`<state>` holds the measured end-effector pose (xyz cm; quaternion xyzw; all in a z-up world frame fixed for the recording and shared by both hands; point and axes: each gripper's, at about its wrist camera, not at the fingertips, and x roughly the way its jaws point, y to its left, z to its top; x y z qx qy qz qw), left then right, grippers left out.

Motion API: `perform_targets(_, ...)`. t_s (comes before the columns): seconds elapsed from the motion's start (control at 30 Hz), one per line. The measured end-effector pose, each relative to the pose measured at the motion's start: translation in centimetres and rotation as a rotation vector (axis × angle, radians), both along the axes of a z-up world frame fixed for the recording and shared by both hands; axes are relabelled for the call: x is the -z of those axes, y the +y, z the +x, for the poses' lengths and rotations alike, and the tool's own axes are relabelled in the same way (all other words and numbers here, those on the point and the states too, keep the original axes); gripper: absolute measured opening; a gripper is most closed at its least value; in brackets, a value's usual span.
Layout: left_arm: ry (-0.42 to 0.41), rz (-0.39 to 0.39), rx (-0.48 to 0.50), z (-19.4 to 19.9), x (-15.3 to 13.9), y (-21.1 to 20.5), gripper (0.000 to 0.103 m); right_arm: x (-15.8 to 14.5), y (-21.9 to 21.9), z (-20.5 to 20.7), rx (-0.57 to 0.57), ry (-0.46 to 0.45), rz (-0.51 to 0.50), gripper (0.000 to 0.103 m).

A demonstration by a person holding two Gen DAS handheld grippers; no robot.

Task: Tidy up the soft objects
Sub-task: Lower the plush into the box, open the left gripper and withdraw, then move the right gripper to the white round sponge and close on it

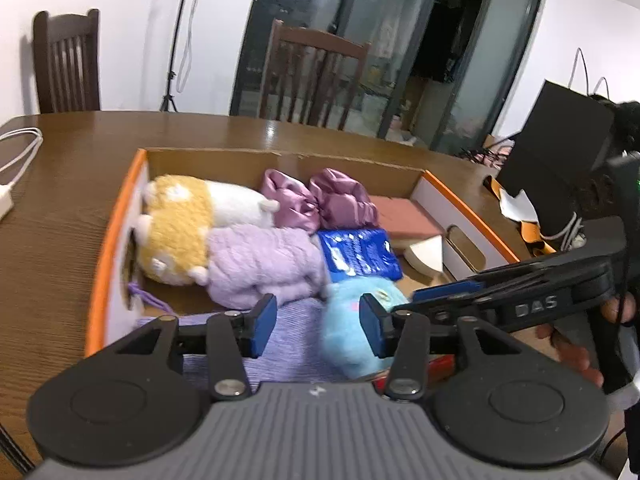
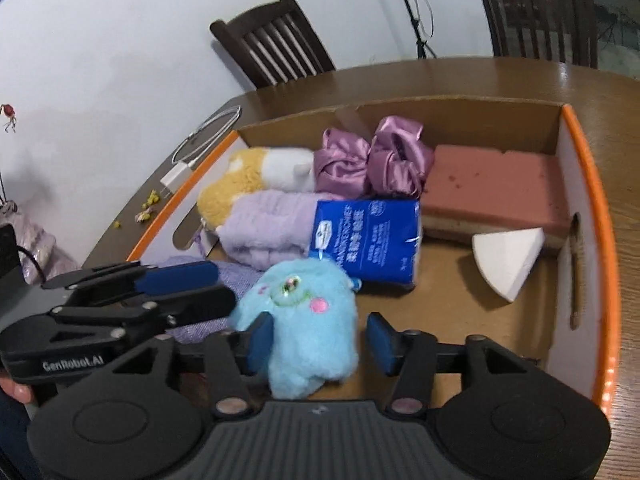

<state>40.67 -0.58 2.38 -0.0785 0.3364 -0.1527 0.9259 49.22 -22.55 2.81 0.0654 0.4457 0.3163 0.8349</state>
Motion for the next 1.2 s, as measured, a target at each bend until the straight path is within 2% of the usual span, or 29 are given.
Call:
perform_targets(0.1,-0.037,0.018,-0.021,-1.0,-1.3,0.4,0.049,-1.8,-1.3,-1.2,0.024,-0.068,0.001,0.059)
perform_targets(0.33,-0.149,0.040,-0.025,-4.7,-5.3,0.4,0.060,-7.3,-6.6,-5.3,0.108,-0.234,-0.001,0.065)
perform_targets(0.6,-0.199,0.054,-0.067,-9.2,-7.7,-1.2,0.063,-9.1,-9.3,-10.3,0.148,-0.310,0.013,0.068)
perform_targets(0.67,-0.245,0.055,-0.064,-11.5,-7.7,-2.0,0.073,-9.0,-9.5,-12.2,0.159,-0.347,0.014,0.071)
perform_targets(0.73,-0.258,0.033,-0.051,-13.7,-7.0,-2.8,0.077,-8.5,-9.6,-14.4,0.170,-0.395,0.011,0.075)
perform_targets(0.8,-0.266,0.001,-0.033,-16.2,-5.9,-3.7,0.082,-7.5,-9.6,-17.1,0.180,-0.450,-0.001,0.078)
perform_targets(0.87,-0.276,-0.030,-0.034,-18.7,-4.2,-4.6,0.091,-6.1,-9.9,-20.0,0.169,-0.502,-0.005,0.079)
perform_targets(0.93,-0.283,-0.005,-0.038,-20.7,-2.5,-5.9,0.093,-4.7,-10.3,-22.6,0.158,-0.555,-0.010,0.081)
perform_targets(1.0,-0.298,0.038,-0.065,-22.5,-1.0,-7.1,0.100,-3.2,-10.9,-24.8,0.155,-0.606,-0.023,0.086)
perform_targets(1.1,-0.283,0.071,-0.069,-24.1,0.6,-8.3,0.101,-1.5,-11.8,-26.4,0.162,-0.582,-0.034,0.087)
perform_targets(1.2,-0.263,0.058,-0.064,-24.2,1.1,-9.0,0.102,-0.5,-12.4,-26.8,0.167,-0.556,-0.027,0.087)
